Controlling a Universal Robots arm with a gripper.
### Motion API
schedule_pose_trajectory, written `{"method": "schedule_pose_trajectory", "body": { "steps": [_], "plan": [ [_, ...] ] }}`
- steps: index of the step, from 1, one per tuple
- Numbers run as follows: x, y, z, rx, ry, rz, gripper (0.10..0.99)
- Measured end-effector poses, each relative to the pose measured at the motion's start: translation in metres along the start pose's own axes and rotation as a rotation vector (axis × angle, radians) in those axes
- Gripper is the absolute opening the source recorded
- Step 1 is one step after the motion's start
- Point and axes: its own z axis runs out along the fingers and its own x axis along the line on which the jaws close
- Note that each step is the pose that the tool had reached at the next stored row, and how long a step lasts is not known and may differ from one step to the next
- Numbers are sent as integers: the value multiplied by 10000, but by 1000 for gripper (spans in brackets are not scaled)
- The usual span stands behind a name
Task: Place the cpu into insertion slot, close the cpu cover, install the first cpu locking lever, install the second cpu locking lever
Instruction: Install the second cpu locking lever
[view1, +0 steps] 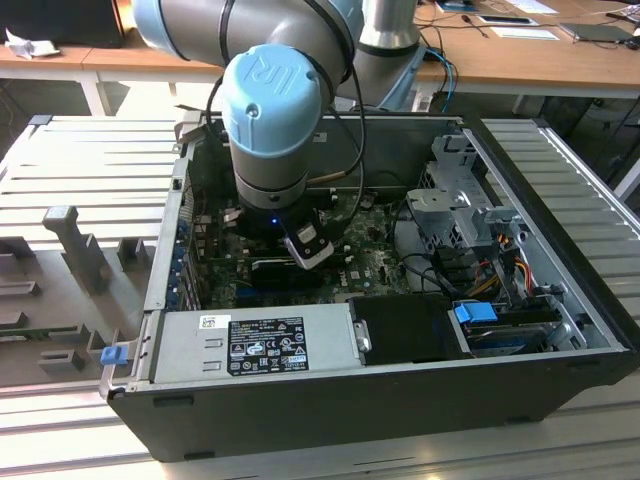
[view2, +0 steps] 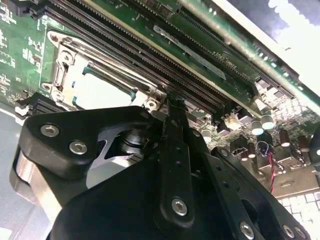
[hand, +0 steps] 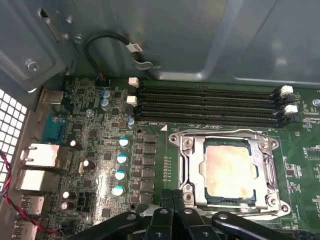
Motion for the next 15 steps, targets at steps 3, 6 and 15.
{"method": "schedule_pose_trajectory", "body": {
  "steps": [3,6,15],
  "plan": [
    [2,22,-55,-7,0,-2,106],
    [1,53,-132,-7,1,1,106],
    [0,80,-201,-6,5,1,106]
  ]
}}
